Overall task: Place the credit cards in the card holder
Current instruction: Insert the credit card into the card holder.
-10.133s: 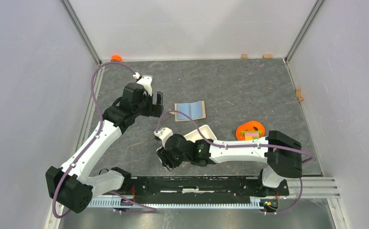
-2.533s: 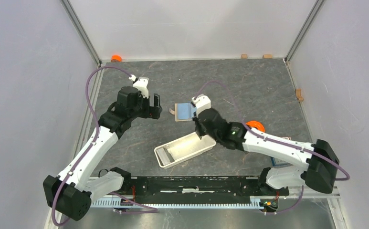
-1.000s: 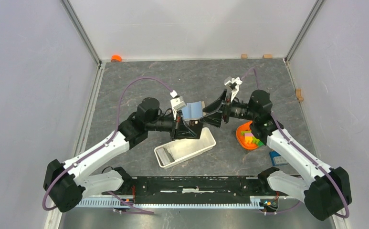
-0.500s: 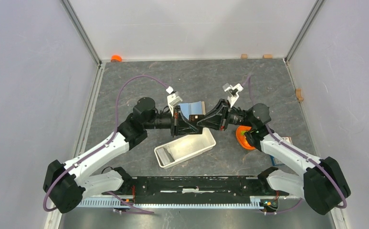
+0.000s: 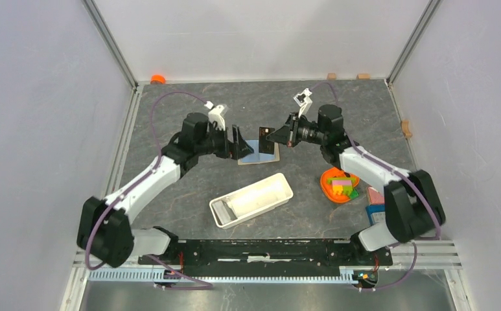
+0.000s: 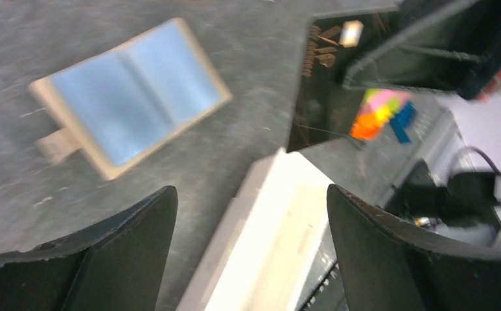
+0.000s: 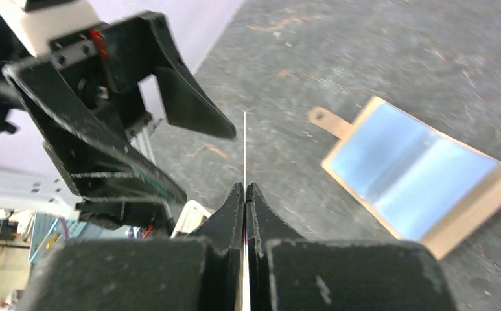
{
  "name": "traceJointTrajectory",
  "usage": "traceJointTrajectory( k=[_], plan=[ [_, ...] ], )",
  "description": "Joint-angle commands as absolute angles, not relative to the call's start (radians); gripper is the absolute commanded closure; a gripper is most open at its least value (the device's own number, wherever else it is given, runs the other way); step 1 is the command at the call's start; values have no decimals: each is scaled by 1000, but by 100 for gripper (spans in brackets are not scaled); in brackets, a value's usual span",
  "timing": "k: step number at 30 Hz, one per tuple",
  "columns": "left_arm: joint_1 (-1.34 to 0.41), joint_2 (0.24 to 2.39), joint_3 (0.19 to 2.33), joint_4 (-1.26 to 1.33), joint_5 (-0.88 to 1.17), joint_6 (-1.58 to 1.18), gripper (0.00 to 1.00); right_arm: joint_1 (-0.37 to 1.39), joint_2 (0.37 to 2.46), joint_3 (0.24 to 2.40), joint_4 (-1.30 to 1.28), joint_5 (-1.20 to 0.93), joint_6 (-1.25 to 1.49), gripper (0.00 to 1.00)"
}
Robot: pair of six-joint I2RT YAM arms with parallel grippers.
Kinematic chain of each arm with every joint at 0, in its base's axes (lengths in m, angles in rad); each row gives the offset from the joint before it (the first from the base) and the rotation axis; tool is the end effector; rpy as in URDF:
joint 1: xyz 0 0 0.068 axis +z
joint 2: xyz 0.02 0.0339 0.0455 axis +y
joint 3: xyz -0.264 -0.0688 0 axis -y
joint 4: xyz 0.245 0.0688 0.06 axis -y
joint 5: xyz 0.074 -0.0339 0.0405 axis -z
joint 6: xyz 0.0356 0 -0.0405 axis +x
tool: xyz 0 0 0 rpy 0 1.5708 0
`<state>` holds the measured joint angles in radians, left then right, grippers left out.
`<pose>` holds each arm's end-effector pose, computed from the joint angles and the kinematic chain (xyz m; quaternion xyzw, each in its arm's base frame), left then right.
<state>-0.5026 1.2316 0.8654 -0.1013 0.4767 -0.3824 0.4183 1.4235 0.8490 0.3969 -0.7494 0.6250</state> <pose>0.2346 -0.1476 0.2831 0.1732 0.8187 -0.3998 0.3741 0.2807 0.1513 0.2742 -0.1599 0.7342 0.5409 0.3778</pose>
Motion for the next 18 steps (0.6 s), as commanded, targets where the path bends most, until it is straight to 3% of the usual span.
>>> traceJointTrajectory(
  k=[1,5,18],
  plan=[
    [-418,1369,982,-236,332,-436,12,399,1576,957,263,-692,560,100],
    [-405,1510,1070,-281,318,-433,25,384,1727,1063,211,-674,557,100],
    [-405,1818,1228,-376,243,-393,26,354,1997,1231,140,-632,609,100]
  ],
)
